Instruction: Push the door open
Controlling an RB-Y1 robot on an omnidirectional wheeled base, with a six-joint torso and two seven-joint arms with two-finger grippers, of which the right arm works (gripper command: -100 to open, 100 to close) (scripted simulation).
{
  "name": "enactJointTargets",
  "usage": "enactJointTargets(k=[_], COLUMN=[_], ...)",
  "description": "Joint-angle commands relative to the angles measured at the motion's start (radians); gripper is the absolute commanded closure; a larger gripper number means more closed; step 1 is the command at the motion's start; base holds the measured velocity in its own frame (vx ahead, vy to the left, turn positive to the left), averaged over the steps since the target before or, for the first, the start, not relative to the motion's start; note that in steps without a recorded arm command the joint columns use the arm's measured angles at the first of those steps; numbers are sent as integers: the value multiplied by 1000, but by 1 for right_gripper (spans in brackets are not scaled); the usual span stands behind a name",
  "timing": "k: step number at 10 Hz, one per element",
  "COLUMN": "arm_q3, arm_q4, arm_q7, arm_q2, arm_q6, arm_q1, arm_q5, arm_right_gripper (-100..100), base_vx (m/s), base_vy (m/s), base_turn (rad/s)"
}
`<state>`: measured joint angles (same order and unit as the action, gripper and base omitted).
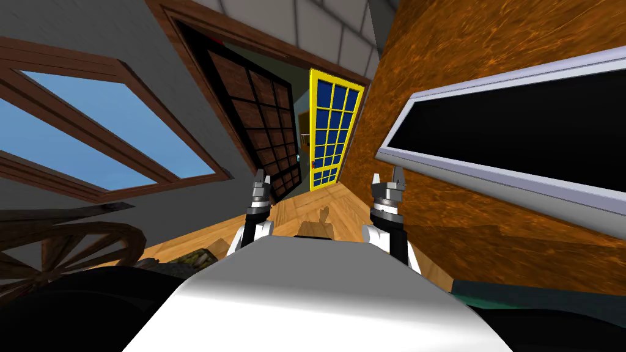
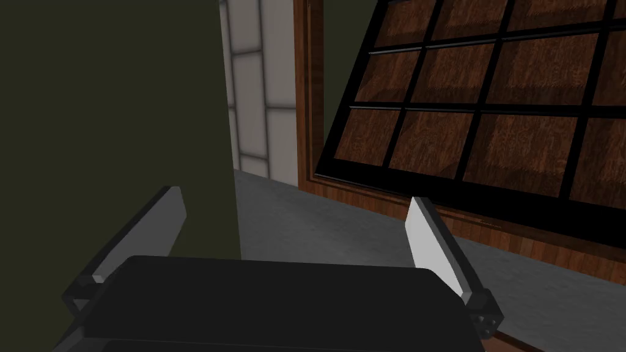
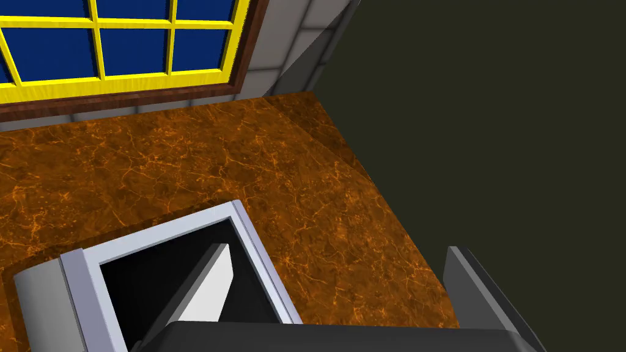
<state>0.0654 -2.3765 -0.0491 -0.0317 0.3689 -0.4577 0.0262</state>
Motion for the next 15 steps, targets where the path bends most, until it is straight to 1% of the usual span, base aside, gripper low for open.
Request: enactJointTargets(k=[1,4,6,7,8,11,12,15], arm_q3=[3,9,14,16,19,25,29,35], arm_q4=[23,73,122,135,162,211,243,298], arm_q7=[-13,-41,-69,-76,-92,-119,-137,-169], arm_q2=[11,30,46,50,58,69,77,87], arm_q6=[11,36,60,66,79,103,119,146], arm_q1=[6,19,31,34,41,54,62,76], arm_q5=[-16,-51,-85,-94,-113,-147,-169,-208], arm_right_gripper=[-100,-100,-100,-100,-100,-100,-100,-100], base_vx=[51,100,131,109,100,86,92,88], base_vy=[6,-49,-70,-75,-80,-57,-59,-79], base_turn=[266,254,321,221,250,212,337,227])
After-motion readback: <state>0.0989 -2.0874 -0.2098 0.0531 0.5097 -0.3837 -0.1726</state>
